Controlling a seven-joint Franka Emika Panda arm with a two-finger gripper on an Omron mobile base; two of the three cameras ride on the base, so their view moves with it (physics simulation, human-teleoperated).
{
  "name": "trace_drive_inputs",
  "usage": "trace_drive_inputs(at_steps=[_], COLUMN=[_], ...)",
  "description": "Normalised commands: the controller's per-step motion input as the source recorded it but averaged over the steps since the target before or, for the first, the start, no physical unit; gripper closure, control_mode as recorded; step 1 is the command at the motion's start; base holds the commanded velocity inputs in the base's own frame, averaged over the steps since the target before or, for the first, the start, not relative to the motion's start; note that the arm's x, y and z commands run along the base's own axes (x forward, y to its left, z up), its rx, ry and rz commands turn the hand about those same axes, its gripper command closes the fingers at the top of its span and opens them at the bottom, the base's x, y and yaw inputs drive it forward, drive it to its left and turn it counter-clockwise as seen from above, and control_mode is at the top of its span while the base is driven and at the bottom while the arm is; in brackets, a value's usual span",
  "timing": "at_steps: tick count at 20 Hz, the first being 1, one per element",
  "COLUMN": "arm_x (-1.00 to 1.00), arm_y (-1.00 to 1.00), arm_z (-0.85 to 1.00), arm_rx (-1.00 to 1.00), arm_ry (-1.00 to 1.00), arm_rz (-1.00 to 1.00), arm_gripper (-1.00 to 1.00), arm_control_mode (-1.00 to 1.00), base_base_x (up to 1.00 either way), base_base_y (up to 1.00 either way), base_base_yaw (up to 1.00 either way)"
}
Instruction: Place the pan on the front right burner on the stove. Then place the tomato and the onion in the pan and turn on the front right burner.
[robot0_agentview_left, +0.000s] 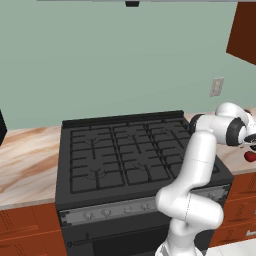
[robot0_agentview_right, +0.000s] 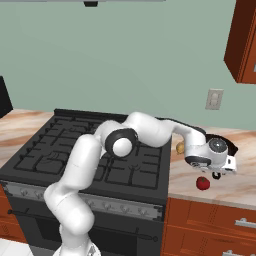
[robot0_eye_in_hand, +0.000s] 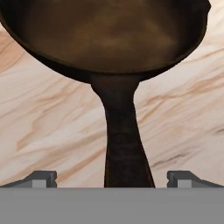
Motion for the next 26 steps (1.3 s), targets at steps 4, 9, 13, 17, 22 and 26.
trace_drive_inputs(at_steps=[4, 9, 13, 17, 22, 26], arm_x=[0.00, 0.00, 0.00, 0.00, 0.00, 0.01], arm_y=[0.00, 0.00, 0.00, 0.00, 0.00, 0.00], arm_z=[0.00, 0.00, 0.00, 0.00, 0.00, 0.04], arm_rx=[0.00, 0.00, 0.00, 0.00, 0.00, 0.00], arm_ry=[0.00, 0.00, 0.00, 0.00, 0.00, 0.00], arm_rz=[0.00, 0.00, 0.00, 0.00, 0.00, 0.00], arm_gripper=[-1.00, 1.00, 1.00, 1.00, 1.00, 1.00], arm_control_mode=[-1.00, -1.00, -1.00, -1.00, -1.00, -1.00], base_base_x=[0.00, 0.00, 0.00, 0.00, 0.00, 0.00], base_base_y=[0.00, 0.00, 0.00, 0.00, 0.00, 0.00], base_base_yaw=[0.00, 0.00, 0.00, 0.00, 0.00, 0.00])
